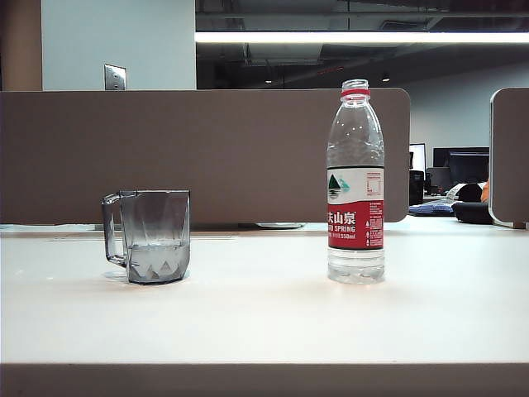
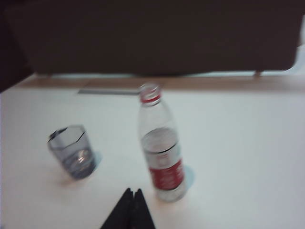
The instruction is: Pick up the mineral water bottle on the table and pour water into the mug until it's half full.
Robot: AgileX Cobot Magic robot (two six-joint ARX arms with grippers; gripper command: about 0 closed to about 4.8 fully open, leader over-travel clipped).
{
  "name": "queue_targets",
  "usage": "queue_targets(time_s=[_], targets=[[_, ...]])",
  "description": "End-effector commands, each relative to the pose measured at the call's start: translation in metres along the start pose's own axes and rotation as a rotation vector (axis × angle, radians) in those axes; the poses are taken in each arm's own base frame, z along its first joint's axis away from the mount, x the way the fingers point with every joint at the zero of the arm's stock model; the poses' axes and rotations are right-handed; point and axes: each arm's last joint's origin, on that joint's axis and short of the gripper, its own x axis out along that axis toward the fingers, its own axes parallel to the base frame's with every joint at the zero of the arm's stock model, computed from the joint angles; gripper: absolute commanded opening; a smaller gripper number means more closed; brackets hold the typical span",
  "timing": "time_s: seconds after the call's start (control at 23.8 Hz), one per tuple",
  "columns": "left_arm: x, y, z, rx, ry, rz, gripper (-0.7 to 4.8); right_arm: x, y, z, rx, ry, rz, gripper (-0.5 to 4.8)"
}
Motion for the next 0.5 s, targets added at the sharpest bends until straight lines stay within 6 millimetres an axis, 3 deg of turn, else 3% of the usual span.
queue_targets(time_s=[0.04,0.13,0.25,0.34,0.5], targets=[[0.009,0.001,-0.013,0.021,-0.095,0.009,-0.02,-0.021,-0.008,-0.002,0.012,-0.060,-0.089,-0.06],[0.017,0.002,-0.025,0.041,-0.193,0.035,-0.03,-0.030,-0.011,-0.007,0.011,-0.059,-0.114,-0.06],[0.024,0.005,-0.038,-0.010,-0.187,0.086,-0.02,-0.033,-0.015,-0.009,0.008,-0.064,-0.206,-0.06],[0.031,0.008,-0.050,-0.151,-0.149,0.163,-0.03,-0.031,-0.017,-0.011,-0.010,-0.068,-0.269,-0.05],[0.039,0.009,-0.062,-0.093,-0.208,0.149,-0.02,-0.019,-0.016,-0.021,-0.016,-0.075,-0.261,-0.05]])
